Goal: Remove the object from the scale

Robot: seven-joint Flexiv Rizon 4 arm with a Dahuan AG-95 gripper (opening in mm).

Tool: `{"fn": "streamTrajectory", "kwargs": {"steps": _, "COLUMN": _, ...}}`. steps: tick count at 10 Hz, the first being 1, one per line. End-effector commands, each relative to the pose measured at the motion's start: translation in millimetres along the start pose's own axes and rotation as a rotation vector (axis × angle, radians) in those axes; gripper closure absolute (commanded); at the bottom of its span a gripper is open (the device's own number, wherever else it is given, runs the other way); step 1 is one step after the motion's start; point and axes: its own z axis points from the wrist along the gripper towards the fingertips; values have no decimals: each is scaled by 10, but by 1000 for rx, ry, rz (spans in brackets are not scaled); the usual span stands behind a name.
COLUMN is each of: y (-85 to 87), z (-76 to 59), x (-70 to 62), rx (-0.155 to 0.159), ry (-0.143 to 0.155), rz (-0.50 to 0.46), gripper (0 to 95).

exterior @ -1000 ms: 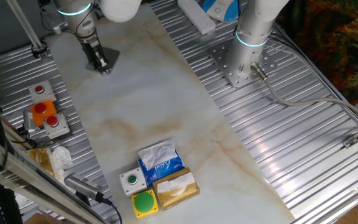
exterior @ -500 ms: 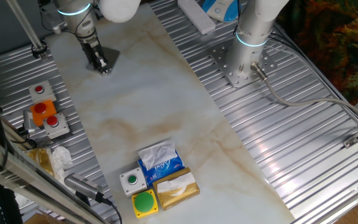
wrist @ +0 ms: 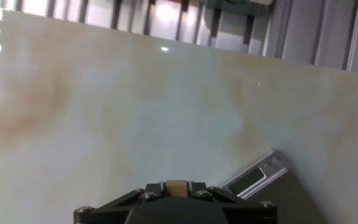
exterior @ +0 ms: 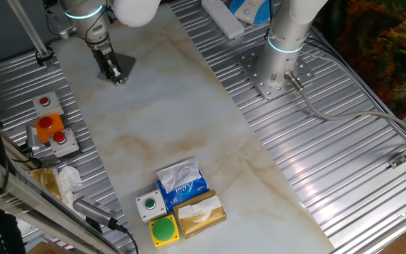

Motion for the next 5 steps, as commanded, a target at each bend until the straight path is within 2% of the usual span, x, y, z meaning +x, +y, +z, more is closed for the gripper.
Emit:
{"fn": "streamTrajectory", "kwargs": {"steps": 1, "y": 12, "z": -12, "x": 9, "rx": 5, "ry": 5, "rz": 14, "gripper": 950}}
{"fn": "streamTrajectory", "kwargs": {"steps": 4, "y": 12, "z": -12, "x": 9, "rx": 4, "ry": 4, "rz": 26, "gripper": 950}}
{"fn": "streamTrajectory", "kwargs": {"steps": 5, "y": 12, "z": -12, "x": 9, "rx": 13, "ry": 4, "rz": 28, "gripper": 950}}
